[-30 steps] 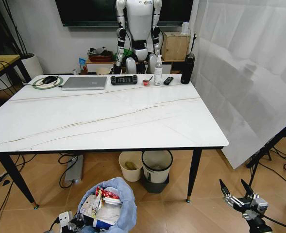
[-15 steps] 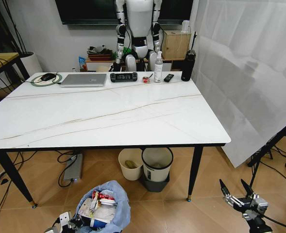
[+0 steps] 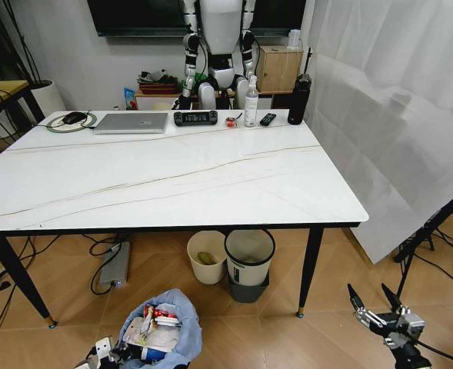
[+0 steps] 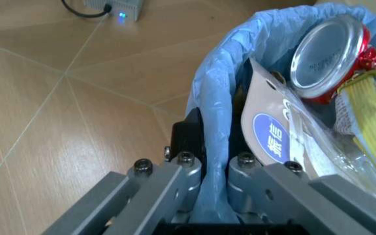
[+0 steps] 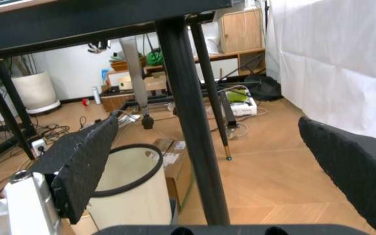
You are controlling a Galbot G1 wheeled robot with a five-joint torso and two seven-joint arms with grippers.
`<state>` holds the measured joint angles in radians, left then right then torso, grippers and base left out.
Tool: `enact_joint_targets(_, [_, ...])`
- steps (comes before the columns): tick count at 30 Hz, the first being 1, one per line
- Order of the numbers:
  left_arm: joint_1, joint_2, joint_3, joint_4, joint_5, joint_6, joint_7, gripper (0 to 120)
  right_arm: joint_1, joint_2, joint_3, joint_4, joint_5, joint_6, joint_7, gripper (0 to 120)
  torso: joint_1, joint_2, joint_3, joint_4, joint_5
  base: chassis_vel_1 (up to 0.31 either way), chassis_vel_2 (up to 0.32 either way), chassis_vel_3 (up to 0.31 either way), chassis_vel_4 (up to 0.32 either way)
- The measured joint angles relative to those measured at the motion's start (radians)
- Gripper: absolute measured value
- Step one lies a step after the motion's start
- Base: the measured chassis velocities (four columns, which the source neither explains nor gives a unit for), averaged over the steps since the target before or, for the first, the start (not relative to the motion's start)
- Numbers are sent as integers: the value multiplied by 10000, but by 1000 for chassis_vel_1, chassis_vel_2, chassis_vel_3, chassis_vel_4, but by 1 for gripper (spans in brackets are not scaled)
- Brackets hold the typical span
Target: Pick up the trash bin and place the trash from the table into it.
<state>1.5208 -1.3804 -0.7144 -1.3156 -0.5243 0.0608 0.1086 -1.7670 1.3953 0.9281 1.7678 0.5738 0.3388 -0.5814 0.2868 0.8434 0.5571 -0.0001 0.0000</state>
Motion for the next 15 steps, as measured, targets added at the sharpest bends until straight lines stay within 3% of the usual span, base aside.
enact_joint_targets(5, [-327, -57, -27, 670, 133, -198, 84, 0, 0, 0, 0, 0, 0, 0, 0, 100, -111, -272, -160, 1, -1, 0, 0, 0, 0])
enact_joint_targets(15, [-606, -123, -29, 1165, 211, -394, 133, 0, 0, 0, 0, 0, 0, 0, 0, 100, -258, -623, -364, 0, 0, 0, 0, 0, 0])
